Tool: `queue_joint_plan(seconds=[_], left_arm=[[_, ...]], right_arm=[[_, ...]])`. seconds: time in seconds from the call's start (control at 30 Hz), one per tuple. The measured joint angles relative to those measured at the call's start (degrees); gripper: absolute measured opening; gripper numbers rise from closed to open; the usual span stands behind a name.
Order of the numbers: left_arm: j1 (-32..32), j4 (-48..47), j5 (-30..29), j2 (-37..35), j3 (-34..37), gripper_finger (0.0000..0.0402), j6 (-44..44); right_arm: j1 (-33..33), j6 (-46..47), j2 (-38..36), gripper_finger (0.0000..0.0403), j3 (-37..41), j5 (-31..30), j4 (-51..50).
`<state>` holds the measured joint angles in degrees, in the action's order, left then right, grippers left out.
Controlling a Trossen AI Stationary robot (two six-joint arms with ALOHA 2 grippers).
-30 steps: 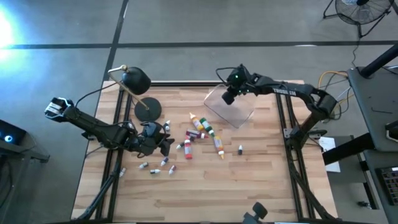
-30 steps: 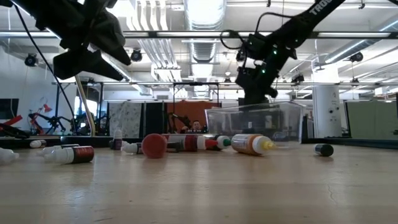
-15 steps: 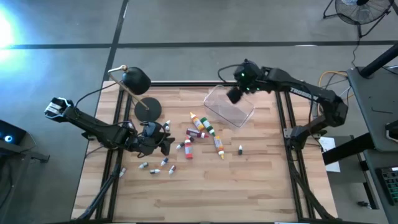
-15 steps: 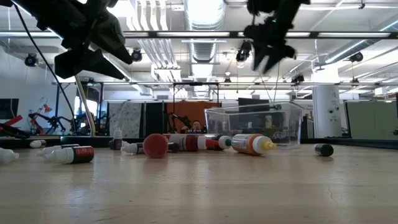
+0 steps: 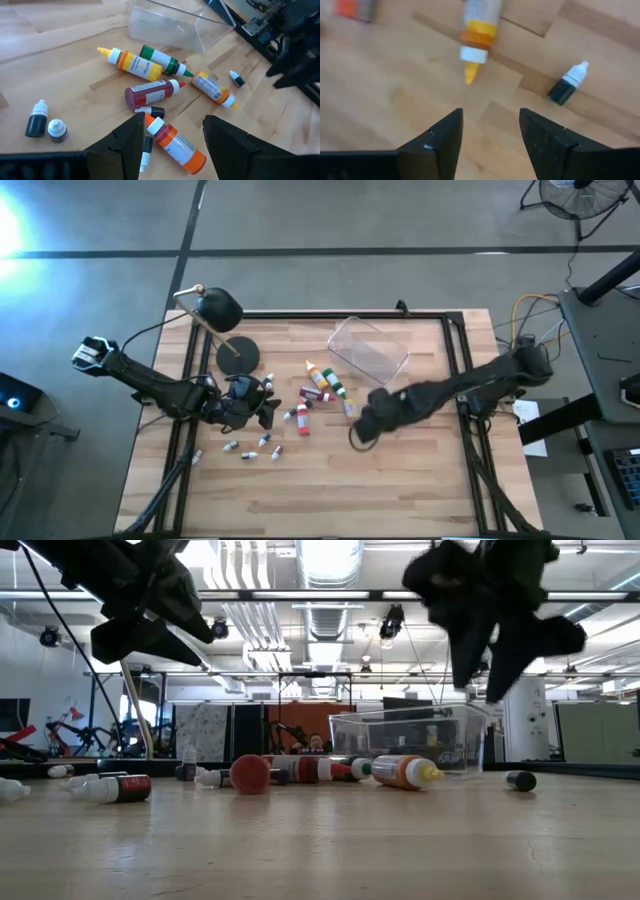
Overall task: Pick & Place food coloring
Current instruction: Adjust the large bottom yellow food coloring bottle
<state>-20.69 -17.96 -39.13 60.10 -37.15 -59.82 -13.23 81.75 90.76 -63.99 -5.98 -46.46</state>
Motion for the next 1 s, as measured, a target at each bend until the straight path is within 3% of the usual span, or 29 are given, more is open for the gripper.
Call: queue_joint_plan(seconds=[0.13,0.4,0.83,1.0], left_arm=[[0.0,0.2,1.1,0.0,0.0,0.0174,0.9],[-0.1,0.2,3.8,0.0,0.0,0.0174,1.7],[-0.9,0.2,5.9,0.0,0.0,0.0174,2.7],[-0.9,0.4,5.9,0.0,0.0,0.0174,3.9]], right_arm=[[-0.4,3.2,7.3,0.0173,-2.3,-4.1,1.0],[-0.9,1.9,18.3,0.0188,-9.6,-5.5,1.9],[-1.0,3.5,23.8,0.0193,-11.3,-9.0,1.8],[-0.9,2.4,24.1,0.0144,-11.3,-7.6,1.1]])
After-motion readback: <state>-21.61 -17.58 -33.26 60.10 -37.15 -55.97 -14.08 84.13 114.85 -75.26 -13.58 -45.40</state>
